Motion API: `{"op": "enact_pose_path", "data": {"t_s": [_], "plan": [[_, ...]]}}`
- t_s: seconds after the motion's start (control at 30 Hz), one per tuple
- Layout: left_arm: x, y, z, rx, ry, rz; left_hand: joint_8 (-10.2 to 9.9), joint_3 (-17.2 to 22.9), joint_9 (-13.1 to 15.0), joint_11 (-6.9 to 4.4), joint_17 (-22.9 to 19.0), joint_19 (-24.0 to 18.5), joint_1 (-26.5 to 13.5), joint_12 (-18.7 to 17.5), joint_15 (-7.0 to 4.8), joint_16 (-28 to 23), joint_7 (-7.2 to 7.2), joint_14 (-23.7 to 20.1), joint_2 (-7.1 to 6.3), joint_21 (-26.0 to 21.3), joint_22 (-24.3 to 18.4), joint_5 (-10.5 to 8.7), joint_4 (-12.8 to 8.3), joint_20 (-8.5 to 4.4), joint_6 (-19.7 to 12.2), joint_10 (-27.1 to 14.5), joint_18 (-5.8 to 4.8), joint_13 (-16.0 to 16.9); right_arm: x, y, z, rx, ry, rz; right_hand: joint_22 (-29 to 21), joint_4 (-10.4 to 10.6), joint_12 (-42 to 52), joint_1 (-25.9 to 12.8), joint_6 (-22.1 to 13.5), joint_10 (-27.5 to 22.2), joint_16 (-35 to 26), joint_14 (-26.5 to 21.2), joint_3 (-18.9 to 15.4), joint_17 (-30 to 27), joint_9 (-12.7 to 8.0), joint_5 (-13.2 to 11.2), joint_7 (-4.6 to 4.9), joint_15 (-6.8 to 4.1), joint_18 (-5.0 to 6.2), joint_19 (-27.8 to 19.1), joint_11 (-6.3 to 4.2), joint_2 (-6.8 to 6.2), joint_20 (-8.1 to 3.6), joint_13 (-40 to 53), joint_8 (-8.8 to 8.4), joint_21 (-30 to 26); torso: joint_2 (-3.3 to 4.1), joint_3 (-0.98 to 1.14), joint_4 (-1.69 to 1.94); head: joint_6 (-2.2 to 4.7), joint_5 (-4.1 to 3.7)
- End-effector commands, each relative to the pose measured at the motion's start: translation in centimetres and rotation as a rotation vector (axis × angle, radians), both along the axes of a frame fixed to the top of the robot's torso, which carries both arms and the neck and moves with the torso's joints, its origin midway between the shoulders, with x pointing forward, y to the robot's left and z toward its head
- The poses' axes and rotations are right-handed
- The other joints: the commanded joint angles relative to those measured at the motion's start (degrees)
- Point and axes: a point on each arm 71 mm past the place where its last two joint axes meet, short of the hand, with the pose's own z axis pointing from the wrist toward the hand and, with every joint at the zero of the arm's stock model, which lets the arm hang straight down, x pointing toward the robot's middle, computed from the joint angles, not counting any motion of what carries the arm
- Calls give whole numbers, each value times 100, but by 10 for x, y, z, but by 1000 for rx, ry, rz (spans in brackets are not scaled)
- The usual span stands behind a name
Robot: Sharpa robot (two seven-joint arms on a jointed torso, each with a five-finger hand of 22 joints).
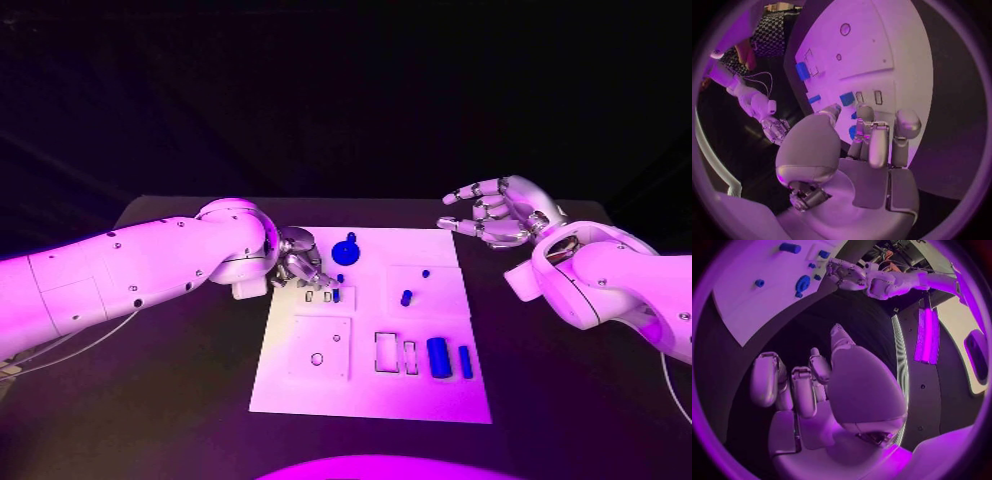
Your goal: Assemble the parts on the task board
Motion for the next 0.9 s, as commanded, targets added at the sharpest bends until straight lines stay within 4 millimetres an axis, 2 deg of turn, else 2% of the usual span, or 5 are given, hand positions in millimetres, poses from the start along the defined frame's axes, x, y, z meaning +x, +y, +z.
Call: {"op": "enact_pose_path", "data": {"t_s": [0.03,0.6,0.73,0.9], "plan": [[-1,-4,-1,8,28,-21,18,-37,9,-11,215,45,-55,2,6,4,-34,79,-1,26,9,-32,7,1,-19,6,-86,-3,0,1,-1,-22,15,11,513,11,-27,-57,46,-45,-27,404,-22,768,-9,36,-9,-2,117,-37,8,20,-16,0,24,-24,-2,3,-14,-23,-2],[-2,-11,-1,-35,31,-5,62,-31,59,-30,274,137,-91,86,-10,32,-54,109,51,115,149,-28,6,-6,-7,88,-111,109,2,2,-4,-40,22,11,511,10,-24,-55,49,-44,-31,402,-19,761,-10,48,-10,-3,117,-38,7,31,-17,2,27,-29,0,3,11,-44,-37],[-1,-13,-1,-33,37,-11,63,-29,62,-31,270,139,-91,82,-10,30,-56,108,56,118,153,-26,5,-6,-7,85,-112,103,2,3,-4,-41,24,13,509,9,-21,-53,52,-41,-32,402,-17,762,-10,53,-11,-4,118,-40,6,36,-17,5,31,-35,-3,6,8,-54,-28],[0,-15,-2,-31,41,-15,66,-23,68,-34,264,146,-84,81,-12,27,-59,106,63,126,165,-19,1,-8,-12,84,-114,103,2,4,-4,-41,25,15,509,9,-21,-53,52,-41,-32,402,-17,762,-10,53,-11,-4,118,-40,6,36,-17,5,31,-35,4,-3,-1,-59,-35]]}}
